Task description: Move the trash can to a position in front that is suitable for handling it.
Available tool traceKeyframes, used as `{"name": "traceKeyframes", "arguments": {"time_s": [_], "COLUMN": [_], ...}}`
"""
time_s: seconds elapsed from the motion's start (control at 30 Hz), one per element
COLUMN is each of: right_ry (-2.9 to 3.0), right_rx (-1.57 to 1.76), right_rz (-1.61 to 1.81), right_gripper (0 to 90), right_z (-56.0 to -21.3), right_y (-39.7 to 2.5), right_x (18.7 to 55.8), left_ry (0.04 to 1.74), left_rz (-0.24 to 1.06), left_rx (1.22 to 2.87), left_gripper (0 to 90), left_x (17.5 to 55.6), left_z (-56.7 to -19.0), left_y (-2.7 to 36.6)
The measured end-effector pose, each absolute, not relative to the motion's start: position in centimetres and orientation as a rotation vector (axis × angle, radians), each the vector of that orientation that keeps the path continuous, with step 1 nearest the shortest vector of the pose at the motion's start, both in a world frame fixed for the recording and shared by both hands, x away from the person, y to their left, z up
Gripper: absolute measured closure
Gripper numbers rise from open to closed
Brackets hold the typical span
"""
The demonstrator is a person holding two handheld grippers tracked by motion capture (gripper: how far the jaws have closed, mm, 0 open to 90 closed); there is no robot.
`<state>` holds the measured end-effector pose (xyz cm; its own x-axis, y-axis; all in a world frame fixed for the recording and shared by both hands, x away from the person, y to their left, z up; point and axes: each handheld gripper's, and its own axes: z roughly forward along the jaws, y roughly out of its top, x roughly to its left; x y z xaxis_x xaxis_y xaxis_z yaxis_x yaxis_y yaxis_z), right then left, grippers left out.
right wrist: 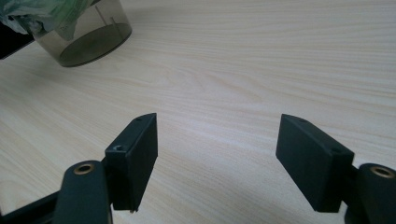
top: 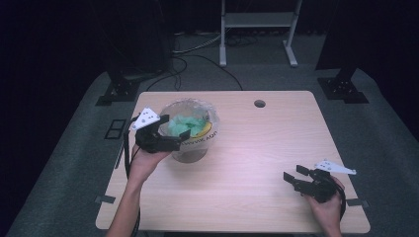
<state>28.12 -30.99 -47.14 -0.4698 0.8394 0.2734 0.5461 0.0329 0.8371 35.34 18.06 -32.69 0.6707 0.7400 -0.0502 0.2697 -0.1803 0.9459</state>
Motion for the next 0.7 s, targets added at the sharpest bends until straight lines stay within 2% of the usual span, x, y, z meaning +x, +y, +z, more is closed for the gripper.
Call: {"name": "traceKeyframes", "arguments": {"time_s": [0.7], "right_ry": [2.007], "right_rx": [1.414], "right_rz": [1.417], "right_gripper": [28.8], "right_z": [-46.9], "right_y": [-31.2], "right_x": [28.0], "left_ry": [0.974], "left_rz": [0.545], "left_rx": [1.731], "left_gripper": [4.5], "left_x": [39.1], "left_z": [-33.5], "left_y": [20.9]}}
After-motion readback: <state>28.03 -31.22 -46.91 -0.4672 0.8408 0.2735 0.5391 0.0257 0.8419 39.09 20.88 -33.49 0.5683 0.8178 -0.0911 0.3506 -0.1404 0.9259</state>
